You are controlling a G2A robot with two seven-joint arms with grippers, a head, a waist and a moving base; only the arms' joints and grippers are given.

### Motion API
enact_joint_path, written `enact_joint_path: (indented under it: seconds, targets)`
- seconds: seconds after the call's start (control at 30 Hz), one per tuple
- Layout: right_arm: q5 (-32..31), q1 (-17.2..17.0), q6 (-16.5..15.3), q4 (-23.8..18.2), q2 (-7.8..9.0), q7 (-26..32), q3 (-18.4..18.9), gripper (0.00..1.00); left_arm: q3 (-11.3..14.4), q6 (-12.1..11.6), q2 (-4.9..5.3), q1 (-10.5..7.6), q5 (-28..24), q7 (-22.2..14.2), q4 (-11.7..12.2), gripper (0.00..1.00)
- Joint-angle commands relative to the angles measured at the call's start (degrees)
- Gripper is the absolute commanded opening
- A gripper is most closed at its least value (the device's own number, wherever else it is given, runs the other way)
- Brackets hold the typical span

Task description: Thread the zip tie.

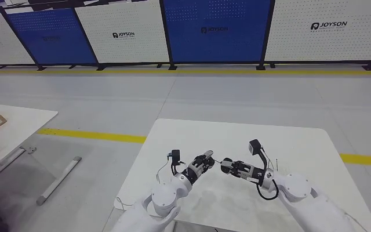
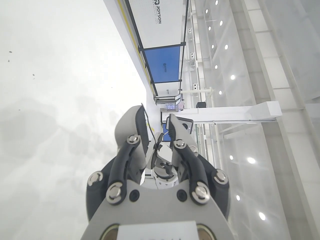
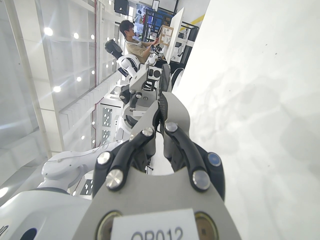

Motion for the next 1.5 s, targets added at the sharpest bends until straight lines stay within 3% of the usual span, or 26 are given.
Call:
enact_joint_path:
  seconds: [0.0,0.27,0.43,0.57,0.63,1.03,1.23,1.3,1.37,1.47]
  targets:
    - [0.0,0.0,0.0,0.0,0.0,0.0,0.0,0.0,0.0,0.0,0.0,0.0,0.0,0.0,0.0,1.0]
    - [0.0,0.0,0.0,0.0,0.0,0.0,0.0,0.0,0.1,0.1,0.0,0.04,0.0,-0.3,0.1,1.0]
    - [0.1,-0.5,0.0,-0.4,0.01,-0.3,0.3,0.0,-1.5,0.9,0.48,0.22,-1.6,-8.3,1.1,1.0]
    - [2.2,-0.8,-0.2,0.1,0.34,4.8,2.3,0.0,-4.9,-0.1,1.42,1.41,-3.3,-17.0,1.2,1.0]
    - [0.1,-0.4,1.2,0.3,0.46,5.9,2.7,0.0,-6.3,-1.3,1.74,2.17,-4.4,-20.1,0.9,1.0]
    - [0.1,-0.3,2.0,0.2,0.36,6.0,3.1,0.0,-6.7,-1.8,1.77,2.46,-5.1,-20.3,0.7,1.0]
    - [0.0,-0.8,2.4,-1.3,0.26,6.4,3.3,0.0,-4.9,-2.4,1.58,2.36,-3.5,-21.5,0.8,1.0]
    - [-1.4,-0.7,3.3,-1.8,0.16,6.0,3.4,0.0,-4.6,-2.8,1.32,1.97,-4.4,-19.7,1.2,1.0]
    - [-2.3,-0.6,4.0,-2.0,0.05,5.7,3.5,0.0,-4.3,-5.1,1.0,1.86,-3.9,-16.4,1.1,1.0]
    - [-2.8,-0.6,4.5,-2.1,-0.01,5.8,3.6,0.0,-4.3,-5.1,1.0,1.86,-3.9,-16.4,1.1,1.0]
